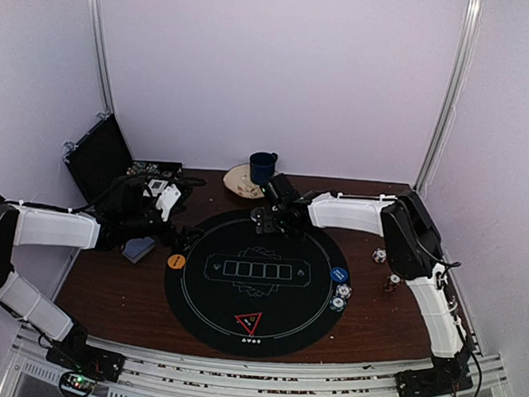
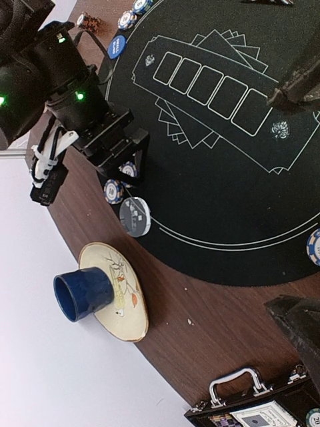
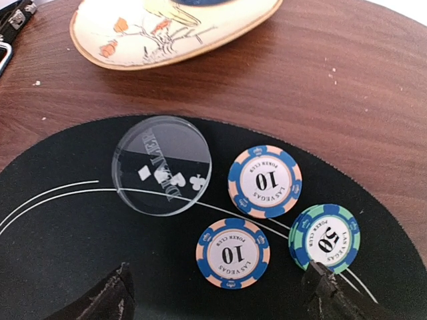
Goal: Distribute texas hold em gaming equipment
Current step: Adjust the poker chip in the poker chips pile.
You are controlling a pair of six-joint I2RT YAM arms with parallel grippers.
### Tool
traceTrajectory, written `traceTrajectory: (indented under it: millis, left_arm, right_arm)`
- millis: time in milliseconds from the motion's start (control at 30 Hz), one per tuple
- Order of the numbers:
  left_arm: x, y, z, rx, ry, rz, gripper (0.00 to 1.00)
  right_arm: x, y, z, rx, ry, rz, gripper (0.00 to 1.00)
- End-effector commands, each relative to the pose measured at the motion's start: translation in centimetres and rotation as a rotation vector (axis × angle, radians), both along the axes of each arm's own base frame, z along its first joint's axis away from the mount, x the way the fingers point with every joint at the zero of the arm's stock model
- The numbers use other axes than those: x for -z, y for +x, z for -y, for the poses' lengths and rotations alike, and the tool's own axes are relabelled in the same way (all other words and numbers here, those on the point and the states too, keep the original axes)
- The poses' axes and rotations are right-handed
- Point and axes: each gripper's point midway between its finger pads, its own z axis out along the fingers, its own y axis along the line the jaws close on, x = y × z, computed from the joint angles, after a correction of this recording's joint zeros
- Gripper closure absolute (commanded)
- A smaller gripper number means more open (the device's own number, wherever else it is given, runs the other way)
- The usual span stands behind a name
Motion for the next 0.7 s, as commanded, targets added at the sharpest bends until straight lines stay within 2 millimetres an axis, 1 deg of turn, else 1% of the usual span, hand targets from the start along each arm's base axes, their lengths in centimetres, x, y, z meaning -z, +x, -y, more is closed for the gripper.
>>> traceTrajectory:
  millis: [0, 133, 333, 500, 667]
  left_arm:
    - [-2.1, 0.8, 0.2, 0.0, -0.03, 0.06, 0.02]
    - [-2.0, 0.8, 0.3, 0.001, -0.029, 0.058, 0.02]
    - [-1.9, 0.9, 0.3, 0.0, -0.028, 0.056, 0.02]
    - [-1.8, 0.9, 0.3, 0.0, -0.027, 0.054, 0.02]
    - [-1.9, 0.9, 0.2, -0.001, -0.027, 0.057, 0.02]
  right_arm:
    - [0.5, 0.3, -0.4, 0.033, 0.04, 0.0, 0.13]
    - [1.3, 0.2, -0.9, 0.012, 0.051, -0.015, 0.15]
    - [1.7, 0.0, -1.4, -0.011, 0.058, -0.019, 0.18]
    - [2.2, 0.3, -1.1, 0.004, 0.035, -0.018, 0.18]
    - [3.7, 0.7, -0.6, 0.04, 0.005, -0.03, 0.18]
